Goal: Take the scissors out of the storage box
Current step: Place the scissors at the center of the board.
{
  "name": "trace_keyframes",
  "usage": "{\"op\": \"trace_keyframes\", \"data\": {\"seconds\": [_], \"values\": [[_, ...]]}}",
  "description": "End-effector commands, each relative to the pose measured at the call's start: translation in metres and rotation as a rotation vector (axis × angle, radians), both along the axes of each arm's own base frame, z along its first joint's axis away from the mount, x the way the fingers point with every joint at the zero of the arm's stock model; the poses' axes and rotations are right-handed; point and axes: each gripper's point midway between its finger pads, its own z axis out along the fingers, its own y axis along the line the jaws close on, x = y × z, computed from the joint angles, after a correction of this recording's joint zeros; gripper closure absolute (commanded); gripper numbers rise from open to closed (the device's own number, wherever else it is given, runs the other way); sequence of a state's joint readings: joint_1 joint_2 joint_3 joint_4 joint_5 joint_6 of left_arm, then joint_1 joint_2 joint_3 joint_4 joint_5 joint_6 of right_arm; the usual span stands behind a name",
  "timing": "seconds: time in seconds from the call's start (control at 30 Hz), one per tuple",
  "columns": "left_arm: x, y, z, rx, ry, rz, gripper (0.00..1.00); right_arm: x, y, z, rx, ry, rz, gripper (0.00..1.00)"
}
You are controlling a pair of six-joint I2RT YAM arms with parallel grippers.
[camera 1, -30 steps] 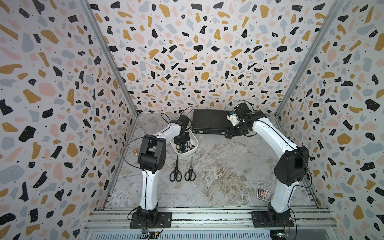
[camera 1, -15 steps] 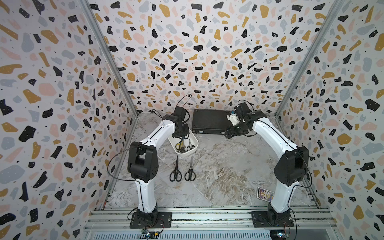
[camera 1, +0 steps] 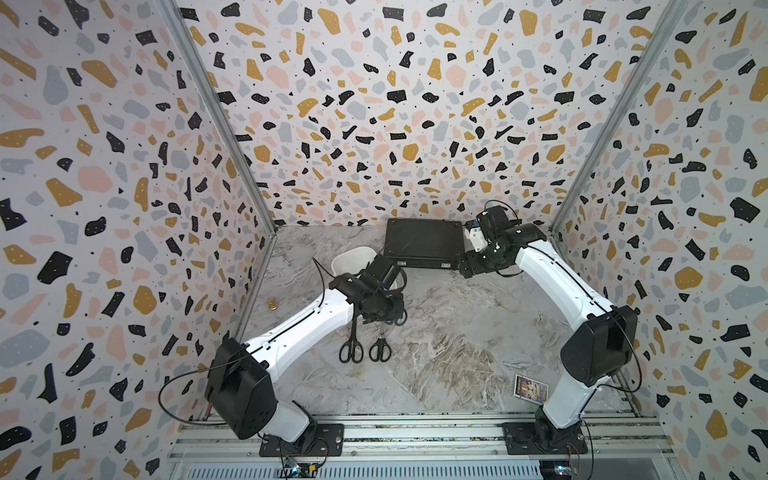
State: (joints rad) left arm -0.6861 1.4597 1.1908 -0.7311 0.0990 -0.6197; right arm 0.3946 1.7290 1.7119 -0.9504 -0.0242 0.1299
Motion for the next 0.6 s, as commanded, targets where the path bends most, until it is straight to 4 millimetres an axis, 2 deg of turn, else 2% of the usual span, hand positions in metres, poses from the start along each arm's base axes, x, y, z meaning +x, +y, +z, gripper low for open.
{"op": "trace_keyframes", "data": {"seconds": [0.0,0.1,0.27,0.47,0.57], "values": [[-0.018,-0.007,-0.022,-0.007,0.024,0.005,1.0,-0.012,-0.012,0.012,0.002,-0.021,-0.051,0.13],[-0.033,-0.013,-0.044,0.009,0.046,-0.022,1.0,-0.02,-0.016,0.009,0.001,-0.012,-0.064,0.13],[-0.045,-0.028,-0.07,0.006,0.081,-0.032,1.0,-0.03,-0.019,0.005,0.012,-0.003,-0.077,0.13],[-0.029,-0.043,-0.083,-0.029,0.098,0.07,1.0,-0.037,-0.016,0.004,0.041,0.012,-0.074,0.14],[-0.027,-0.044,-0.095,-0.003,0.116,0.092,1.0,-0.038,-0.014,0.004,0.047,0.013,-0.069,0.14]]}}
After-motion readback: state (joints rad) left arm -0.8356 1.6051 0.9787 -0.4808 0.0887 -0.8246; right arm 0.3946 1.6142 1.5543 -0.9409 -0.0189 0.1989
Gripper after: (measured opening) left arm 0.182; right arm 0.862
